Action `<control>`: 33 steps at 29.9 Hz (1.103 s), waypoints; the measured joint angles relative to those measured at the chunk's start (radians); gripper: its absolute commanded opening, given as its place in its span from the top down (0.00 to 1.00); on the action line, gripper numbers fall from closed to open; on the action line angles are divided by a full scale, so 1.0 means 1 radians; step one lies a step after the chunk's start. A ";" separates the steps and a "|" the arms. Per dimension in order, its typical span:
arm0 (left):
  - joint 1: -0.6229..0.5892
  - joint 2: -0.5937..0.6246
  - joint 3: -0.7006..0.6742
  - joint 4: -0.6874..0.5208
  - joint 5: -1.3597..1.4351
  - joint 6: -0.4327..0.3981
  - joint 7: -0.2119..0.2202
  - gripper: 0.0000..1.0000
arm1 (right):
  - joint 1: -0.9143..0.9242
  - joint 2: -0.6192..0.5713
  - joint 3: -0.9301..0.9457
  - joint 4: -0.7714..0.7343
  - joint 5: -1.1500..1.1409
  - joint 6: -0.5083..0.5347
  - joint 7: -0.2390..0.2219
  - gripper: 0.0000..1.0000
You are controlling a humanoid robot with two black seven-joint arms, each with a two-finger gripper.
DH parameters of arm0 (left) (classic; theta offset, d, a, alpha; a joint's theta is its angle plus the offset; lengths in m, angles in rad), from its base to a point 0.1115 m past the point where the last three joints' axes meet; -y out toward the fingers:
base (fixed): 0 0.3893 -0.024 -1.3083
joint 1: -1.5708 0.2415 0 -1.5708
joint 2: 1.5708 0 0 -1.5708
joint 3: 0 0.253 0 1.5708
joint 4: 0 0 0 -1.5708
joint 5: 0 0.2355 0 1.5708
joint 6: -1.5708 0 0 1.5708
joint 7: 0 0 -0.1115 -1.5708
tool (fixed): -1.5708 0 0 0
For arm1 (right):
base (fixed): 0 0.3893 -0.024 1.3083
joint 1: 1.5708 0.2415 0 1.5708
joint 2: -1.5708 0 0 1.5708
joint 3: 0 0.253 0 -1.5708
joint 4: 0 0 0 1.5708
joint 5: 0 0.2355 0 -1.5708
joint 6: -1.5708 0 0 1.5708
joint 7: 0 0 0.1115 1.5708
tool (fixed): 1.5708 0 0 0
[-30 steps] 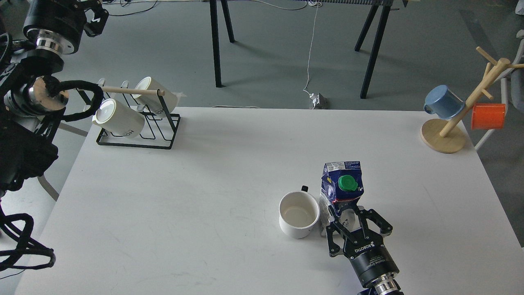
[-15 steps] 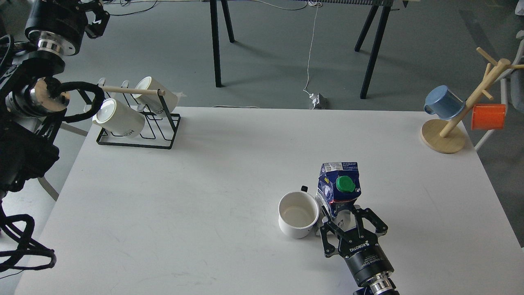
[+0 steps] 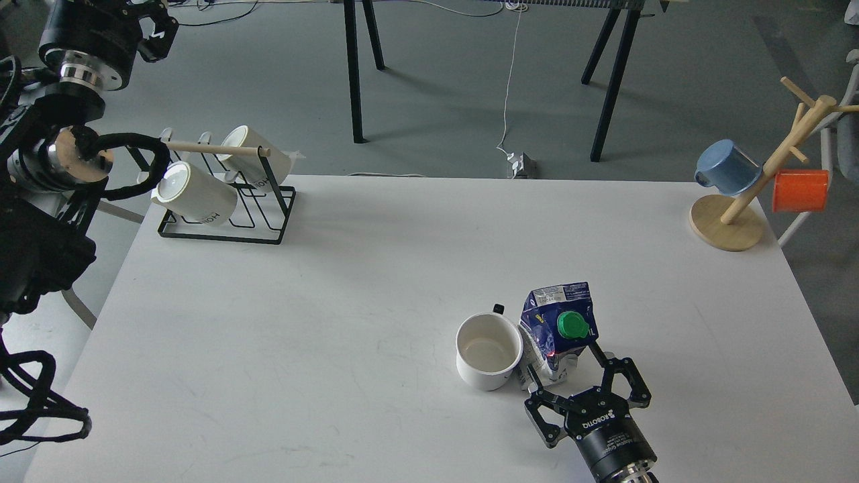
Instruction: Place cup and milk with both arms
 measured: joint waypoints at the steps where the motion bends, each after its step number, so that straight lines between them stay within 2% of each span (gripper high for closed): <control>1: 0.000 0.000 0.000 0.000 0.000 0.000 0.000 0.00 | -0.012 -0.002 -0.001 0.007 0.000 0.000 -0.001 0.02; 13: 0.003 0.003 0.000 0.000 -0.001 -0.002 0.002 0.00 | -0.113 -0.149 -0.045 0.063 -0.004 0.000 -0.006 0.02; 22: 0.003 0.004 -0.001 0.000 -0.008 -0.014 0.003 0.00 | -0.099 -0.402 0.231 0.118 0.000 0.000 -0.004 0.02; 30: 0.005 -0.017 0.000 -0.002 -0.012 -0.022 0.009 0.00 | 0.166 -0.623 0.342 0.042 -0.003 0.000 -0.004 0.02; 33: 0.006 -0.031 0.000 0.001 -0.012 -0.030 0.033 0.00 | 0.324 -0.680 0.339 -0.035 -0.004 0.000 -0.003 0.02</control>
